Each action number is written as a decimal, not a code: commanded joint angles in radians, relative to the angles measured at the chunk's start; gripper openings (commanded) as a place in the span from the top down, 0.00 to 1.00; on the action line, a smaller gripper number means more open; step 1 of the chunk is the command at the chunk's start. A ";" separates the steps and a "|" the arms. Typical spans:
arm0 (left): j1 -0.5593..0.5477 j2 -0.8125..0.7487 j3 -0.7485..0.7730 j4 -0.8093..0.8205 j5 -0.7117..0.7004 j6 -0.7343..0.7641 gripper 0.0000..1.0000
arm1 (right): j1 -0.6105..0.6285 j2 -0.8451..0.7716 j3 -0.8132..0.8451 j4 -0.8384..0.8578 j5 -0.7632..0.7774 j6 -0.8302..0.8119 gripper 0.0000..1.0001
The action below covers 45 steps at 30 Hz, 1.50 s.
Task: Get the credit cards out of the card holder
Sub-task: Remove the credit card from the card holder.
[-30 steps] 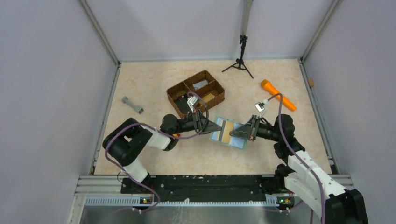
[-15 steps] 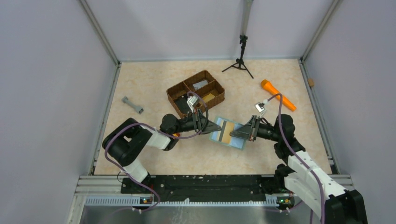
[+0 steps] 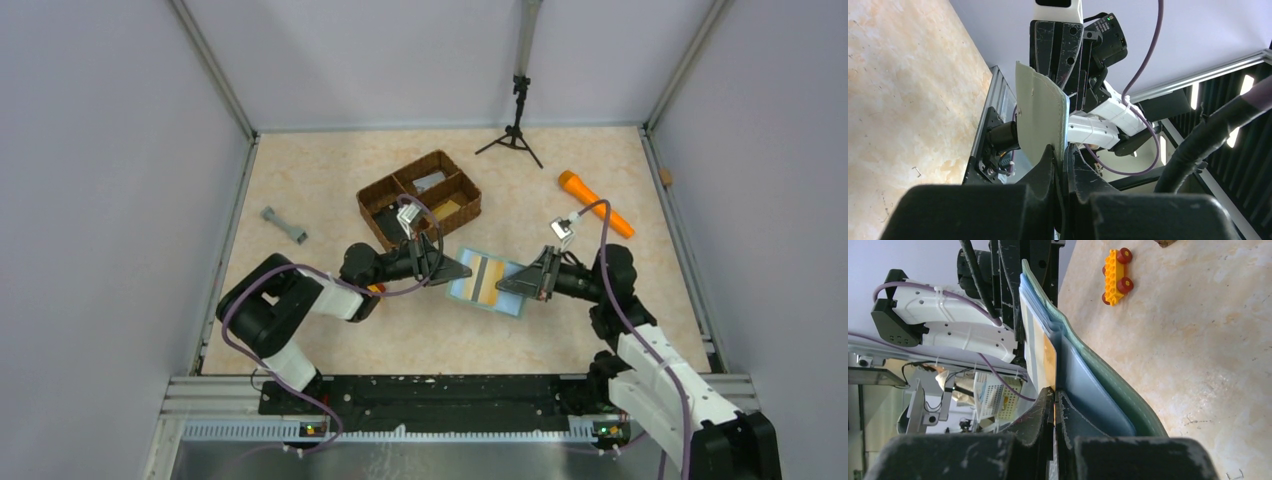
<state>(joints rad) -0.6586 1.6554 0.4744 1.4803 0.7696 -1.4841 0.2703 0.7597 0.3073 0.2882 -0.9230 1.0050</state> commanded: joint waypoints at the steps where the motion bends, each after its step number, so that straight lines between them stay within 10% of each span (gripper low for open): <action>1: 0.018 -0.066 -0.009 0.140 -0.003 -0.021 1.00 | -0.036 -0.017 -0.017 -0.007 -0.013 -0.036 1.00; 16: 0.035 -0.070 -0.019 0.140 -0.010 -0.028 1.00 | -0.071 -0.034 -0.009 0.006 -0.056 -0.032 1.00; 24: 0.033 -0.059 -0.008 0.140 -0.018 -0.032 1.00 | -0.071 -0.025 -0.057 0.204 -0.061 0.101 0.67; 32: 0.022 -0.045 0.005 0.140 -0.024 -0.028 1.00 | -0.069 0.010 -0.091 0.331 -0.046 0.163 0.63; 37: 0.020 -0.034 0.017 0.140 -0.025 -0.030 1.00 | -0.068 0.026 -0.084 0.358 -0.049 0.175 0.70; 41: 0.021 -0.028 0.013 0.140 -0.023 -0.018 1.00 | -0.069 0.018 -0.063 0.324 -0.038 0.164 0.99; 45: 0.050 -0.024 -0.011 0.140 -0.032 -0.025 1.00 | -0.071 -0.011 -0.026 0.100 0.021 0.051 1.00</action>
<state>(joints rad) -0.6319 1.6321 0.4603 1.4887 0.7589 -1.5120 0.2108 0.7738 0.2264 0.5407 -0.9604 1.1610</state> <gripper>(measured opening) 0.052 0.009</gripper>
